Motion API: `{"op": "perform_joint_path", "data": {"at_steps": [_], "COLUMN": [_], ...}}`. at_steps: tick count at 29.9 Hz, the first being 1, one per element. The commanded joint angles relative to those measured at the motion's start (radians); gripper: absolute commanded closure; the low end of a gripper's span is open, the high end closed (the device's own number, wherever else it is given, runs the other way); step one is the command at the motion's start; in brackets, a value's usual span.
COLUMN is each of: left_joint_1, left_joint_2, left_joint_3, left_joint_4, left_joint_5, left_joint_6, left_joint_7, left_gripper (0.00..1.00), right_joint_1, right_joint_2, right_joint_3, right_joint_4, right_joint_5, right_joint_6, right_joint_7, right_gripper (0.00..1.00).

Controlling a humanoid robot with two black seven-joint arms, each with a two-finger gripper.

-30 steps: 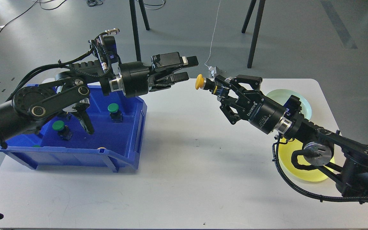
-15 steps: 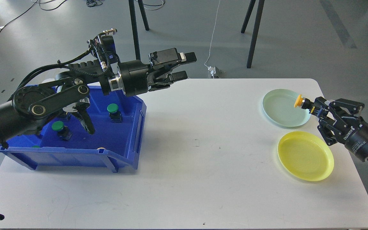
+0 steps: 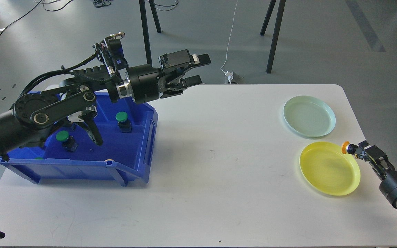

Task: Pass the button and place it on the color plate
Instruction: 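Lower the button into the yellow plate with the right gripper, then release the button and raise the right gripper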

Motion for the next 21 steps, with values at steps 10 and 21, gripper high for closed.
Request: {"op": "perform_joint_path", "data": {"at_steps": [10,21], "left_joint_1": [0.002,0.002], "left_joint_2": [-0.003,-0.004], "left_joint_3": [0.000,0.000], "left_joint_4": [0.008,0.008], "left_joint_5": [0.000,-0.002], "left_joint_6": [-0.001,0.001], "left_joint_7": [0.000,0.000], "left_gripper": [0.02,0.01], "right_joint_1": [0.070,0.101], "right_joint_2": [0.114,0.171], "right_joint_3": [-0.048,-0.074], "right_joint_4": [-0.152,-0.163], "right_joint_5": [-0.033,-0.022], "right_joint_6": [-0.042,-0.061], "right_joint_7": [-0.001,-0.001], "right_gripper": [0.56,0.18]}}
